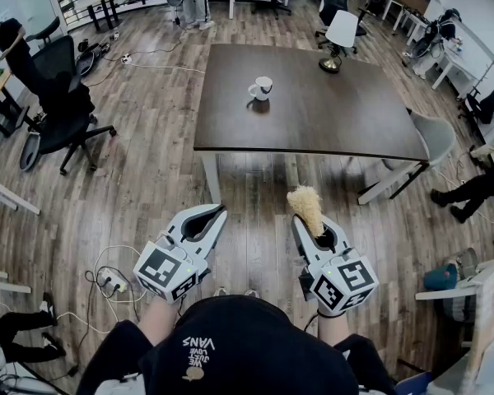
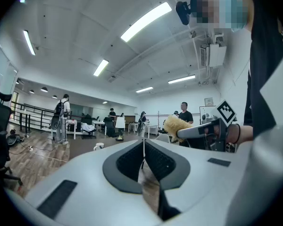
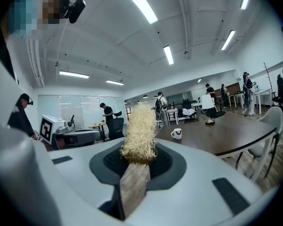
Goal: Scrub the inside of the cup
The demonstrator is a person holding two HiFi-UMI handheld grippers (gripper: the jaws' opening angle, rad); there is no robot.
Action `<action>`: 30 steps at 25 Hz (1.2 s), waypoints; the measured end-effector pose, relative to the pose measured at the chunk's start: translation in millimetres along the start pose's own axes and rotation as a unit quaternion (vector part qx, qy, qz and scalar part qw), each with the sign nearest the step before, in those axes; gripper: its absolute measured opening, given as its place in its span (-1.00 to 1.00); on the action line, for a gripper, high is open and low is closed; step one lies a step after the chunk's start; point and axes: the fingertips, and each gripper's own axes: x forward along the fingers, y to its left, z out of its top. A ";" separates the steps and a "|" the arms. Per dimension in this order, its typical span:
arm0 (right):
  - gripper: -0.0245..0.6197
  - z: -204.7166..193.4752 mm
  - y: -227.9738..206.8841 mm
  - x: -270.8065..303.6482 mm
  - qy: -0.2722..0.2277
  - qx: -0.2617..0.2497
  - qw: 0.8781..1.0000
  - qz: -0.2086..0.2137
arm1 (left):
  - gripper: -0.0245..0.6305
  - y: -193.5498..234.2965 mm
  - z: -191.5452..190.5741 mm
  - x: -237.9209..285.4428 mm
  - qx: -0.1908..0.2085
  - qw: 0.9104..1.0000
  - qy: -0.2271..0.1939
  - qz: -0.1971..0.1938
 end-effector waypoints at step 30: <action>-0.64 -12.2 -54.5 -12.0 0.005 0.022 0.999 0.027 | -0.86 -18.4 -18.1 44.1 -0.009 0.999 0.015 0.031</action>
